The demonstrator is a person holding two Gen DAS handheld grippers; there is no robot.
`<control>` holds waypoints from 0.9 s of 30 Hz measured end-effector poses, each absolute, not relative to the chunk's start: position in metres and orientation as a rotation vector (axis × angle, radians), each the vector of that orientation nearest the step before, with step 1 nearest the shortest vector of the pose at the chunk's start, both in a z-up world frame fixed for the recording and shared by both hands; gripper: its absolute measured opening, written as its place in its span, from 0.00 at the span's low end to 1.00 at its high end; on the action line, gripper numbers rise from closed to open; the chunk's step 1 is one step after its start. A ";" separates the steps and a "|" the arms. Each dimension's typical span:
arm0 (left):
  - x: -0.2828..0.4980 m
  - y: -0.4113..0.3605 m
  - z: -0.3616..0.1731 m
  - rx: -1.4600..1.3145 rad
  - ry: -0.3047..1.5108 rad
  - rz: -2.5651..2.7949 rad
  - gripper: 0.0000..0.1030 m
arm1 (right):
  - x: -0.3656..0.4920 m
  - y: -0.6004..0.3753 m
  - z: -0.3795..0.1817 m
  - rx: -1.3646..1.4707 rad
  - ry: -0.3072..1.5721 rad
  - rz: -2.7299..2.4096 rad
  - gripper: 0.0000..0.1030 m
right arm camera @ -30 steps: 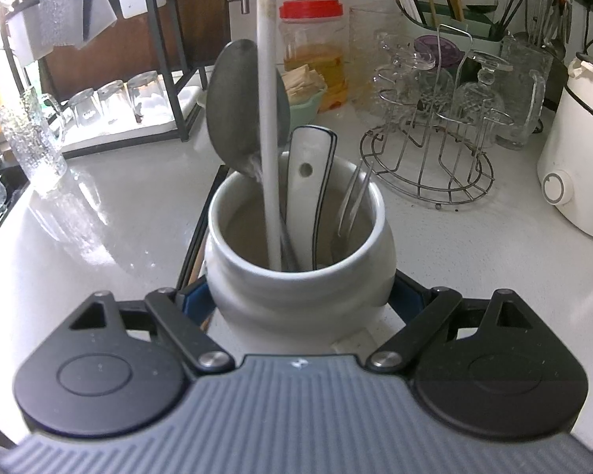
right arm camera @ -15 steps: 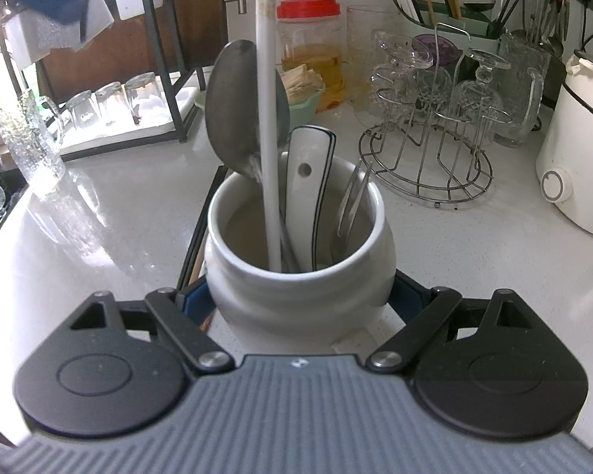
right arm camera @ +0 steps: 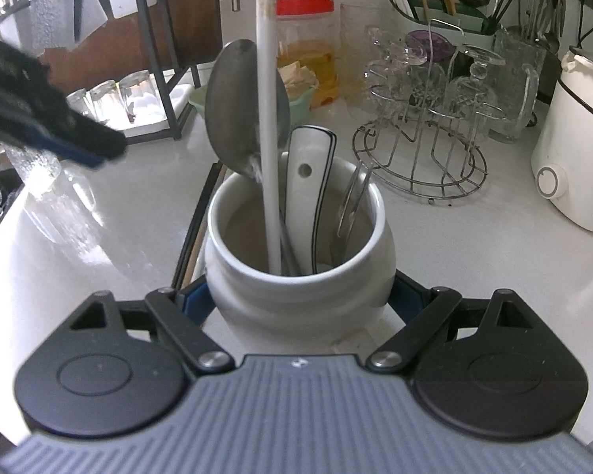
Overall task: Organize utensils
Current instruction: 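Withdraw the open left tool from the jar, then move the left tool down to the copper spoon on the counter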
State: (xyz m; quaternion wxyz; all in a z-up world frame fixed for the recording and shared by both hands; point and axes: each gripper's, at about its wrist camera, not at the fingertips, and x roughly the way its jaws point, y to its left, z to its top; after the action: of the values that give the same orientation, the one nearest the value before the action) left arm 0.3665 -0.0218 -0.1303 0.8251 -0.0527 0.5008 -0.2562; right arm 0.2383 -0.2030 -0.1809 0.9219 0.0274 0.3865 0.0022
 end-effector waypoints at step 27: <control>0.403 -0.106 -0.218 0.166 0.949 -0.525 0.42 | 0.231 -0.218 -0.182 0.053 0.775 0.035 0.89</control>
State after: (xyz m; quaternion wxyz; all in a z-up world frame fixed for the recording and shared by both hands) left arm 0.4025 -0.1057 -0.2178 0.8533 0.0788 0.4509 -0.2497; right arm 0.2308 -0.2177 -0.1825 0.9254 0.0256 0.3777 0.0173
